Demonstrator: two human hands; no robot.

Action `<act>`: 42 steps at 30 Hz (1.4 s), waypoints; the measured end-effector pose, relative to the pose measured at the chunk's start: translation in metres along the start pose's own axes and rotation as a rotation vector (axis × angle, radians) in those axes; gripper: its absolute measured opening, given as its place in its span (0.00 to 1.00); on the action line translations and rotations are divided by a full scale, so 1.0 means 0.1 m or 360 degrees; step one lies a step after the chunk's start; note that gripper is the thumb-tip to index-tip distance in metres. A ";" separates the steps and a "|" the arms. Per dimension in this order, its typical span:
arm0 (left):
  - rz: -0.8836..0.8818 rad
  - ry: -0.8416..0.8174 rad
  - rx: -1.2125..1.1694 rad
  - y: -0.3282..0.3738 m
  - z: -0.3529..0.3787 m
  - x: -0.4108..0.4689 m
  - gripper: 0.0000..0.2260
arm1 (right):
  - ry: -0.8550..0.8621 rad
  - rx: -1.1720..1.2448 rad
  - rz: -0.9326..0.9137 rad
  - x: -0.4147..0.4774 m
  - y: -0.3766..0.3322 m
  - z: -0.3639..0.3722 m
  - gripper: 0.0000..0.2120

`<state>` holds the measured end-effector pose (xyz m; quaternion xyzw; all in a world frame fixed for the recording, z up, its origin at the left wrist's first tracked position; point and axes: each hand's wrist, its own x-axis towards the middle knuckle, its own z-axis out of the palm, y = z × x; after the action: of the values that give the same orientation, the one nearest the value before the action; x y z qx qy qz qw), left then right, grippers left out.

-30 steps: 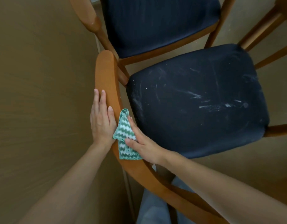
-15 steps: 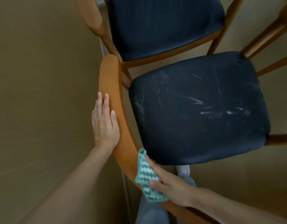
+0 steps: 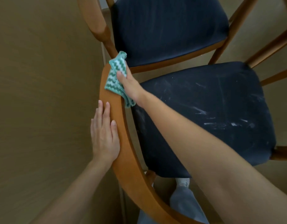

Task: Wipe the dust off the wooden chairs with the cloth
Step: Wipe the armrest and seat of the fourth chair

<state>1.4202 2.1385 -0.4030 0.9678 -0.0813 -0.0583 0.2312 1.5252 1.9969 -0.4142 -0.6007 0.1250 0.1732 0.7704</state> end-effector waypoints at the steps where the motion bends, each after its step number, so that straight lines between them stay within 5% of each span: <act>1: -0.0002 -0.0001 0.0005 0.00 0.00 0.00 0.24 | -0.0015 -0.0039 0.0011 0.09 -0.02 -0.03 0.33; 12: 0.0023 -0.0027 -0.0049 -0.01 0.00 0.00 0.25 | -0.0252 0.0198 0.0125 -0.98 0.51 0.14 0.24; 21: -0.0023 -0.0055 -0.0028 -0.01 -0.01 0.02 0.23 | 0.0116 -0.0644 -0.0270 -0.03 0.04 0.03 0.32; 31: -0.0027 -0.0058 -0.0023 -0.01 -0.02 0.02 0.23 | 0.0009 -0.2084 -0.0449 0.36 -0.44 -0.01 0.20; 38: 0.0000 0.0045 -0.0594 -0.04 -0.02 0.01 0.22 | -0.0075 -0.2392 -0.0693 -0.01 -0.20 -0.02 0.25; 42: -0.0255 0.0123 -0.0996 -0.07 -0.08 -0.05 0.26 | -0.0180 -0.2296 -0.0749 -0.37 0.00 0.00 0.25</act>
<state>1.4177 2.1491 -0.3983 0.8545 0.0259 -0.0617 0.5152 1.4922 1.9921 -0.3994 -0.9565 -0.1903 0.0735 0.2086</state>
